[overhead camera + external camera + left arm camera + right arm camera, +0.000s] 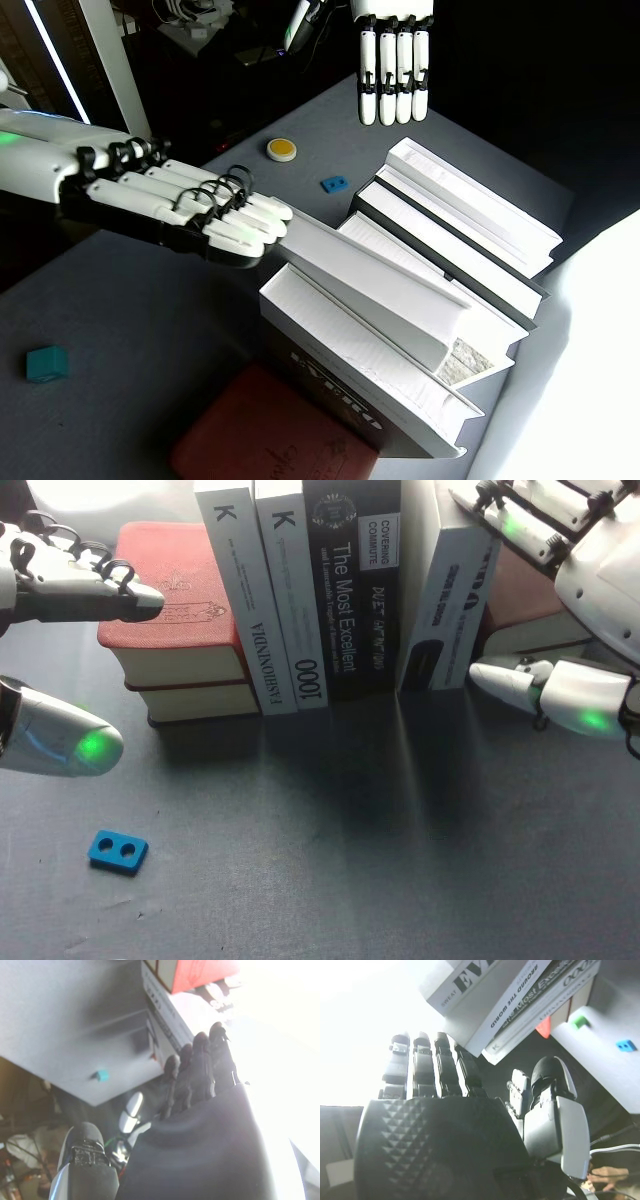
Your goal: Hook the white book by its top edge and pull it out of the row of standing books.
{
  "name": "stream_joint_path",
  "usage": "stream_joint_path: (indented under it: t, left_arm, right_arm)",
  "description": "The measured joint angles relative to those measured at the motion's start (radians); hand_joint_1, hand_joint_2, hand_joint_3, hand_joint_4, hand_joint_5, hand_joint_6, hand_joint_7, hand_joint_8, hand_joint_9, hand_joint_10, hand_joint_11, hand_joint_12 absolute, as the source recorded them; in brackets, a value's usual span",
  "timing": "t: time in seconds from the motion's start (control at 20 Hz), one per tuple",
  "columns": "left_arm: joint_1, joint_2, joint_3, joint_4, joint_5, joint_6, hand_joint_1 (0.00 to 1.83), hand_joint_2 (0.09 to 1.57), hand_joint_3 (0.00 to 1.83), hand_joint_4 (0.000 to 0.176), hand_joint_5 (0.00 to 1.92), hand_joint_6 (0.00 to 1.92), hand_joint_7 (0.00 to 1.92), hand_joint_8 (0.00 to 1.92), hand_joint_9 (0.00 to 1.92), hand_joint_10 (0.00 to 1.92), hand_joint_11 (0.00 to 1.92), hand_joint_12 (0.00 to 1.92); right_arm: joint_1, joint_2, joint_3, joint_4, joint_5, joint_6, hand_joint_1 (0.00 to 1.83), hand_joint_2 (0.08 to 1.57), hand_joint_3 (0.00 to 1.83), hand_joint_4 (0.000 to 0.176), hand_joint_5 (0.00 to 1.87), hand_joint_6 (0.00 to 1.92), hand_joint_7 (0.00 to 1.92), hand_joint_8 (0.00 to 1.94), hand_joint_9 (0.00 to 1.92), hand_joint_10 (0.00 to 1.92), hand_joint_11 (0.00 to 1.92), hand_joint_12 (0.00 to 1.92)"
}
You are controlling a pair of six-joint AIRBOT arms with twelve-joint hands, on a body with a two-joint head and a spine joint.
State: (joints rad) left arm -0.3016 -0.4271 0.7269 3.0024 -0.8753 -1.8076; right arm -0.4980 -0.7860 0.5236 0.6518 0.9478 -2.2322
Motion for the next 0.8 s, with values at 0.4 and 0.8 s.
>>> stream_joint_path:
  t: [0.4,0.8]
  left_arm:
    - [-0.007,0.0,0.0,0.0,0.002,0.0,0.0,1.07,0.0,0.0,0.0,0.0,0.0,0.0,0.0,0.0,0.0,0.0]
    - [-0.005,0.0,-0.005,0.0,0.002,0.0,0.0,1.08,0.0,0.0,0.0,0.0,0.0,0.0,0.0,0.0,0.0,0.0]
  right_arm:
    - [-0.019,0.05,-0.084,0.074,0.022,-0.085,0.0,1.16,0.0,0.0,0.06,0.01,0.05,0.01,0.01,0.0,0.0,0.0]
    - [-0.044,0.07,-0.159,0.12,0.042,-0.136,0.0,1.15,0.0,0.0,0.17,0.01,0.14,0.01,0.09,0.01,0.03,0.03]
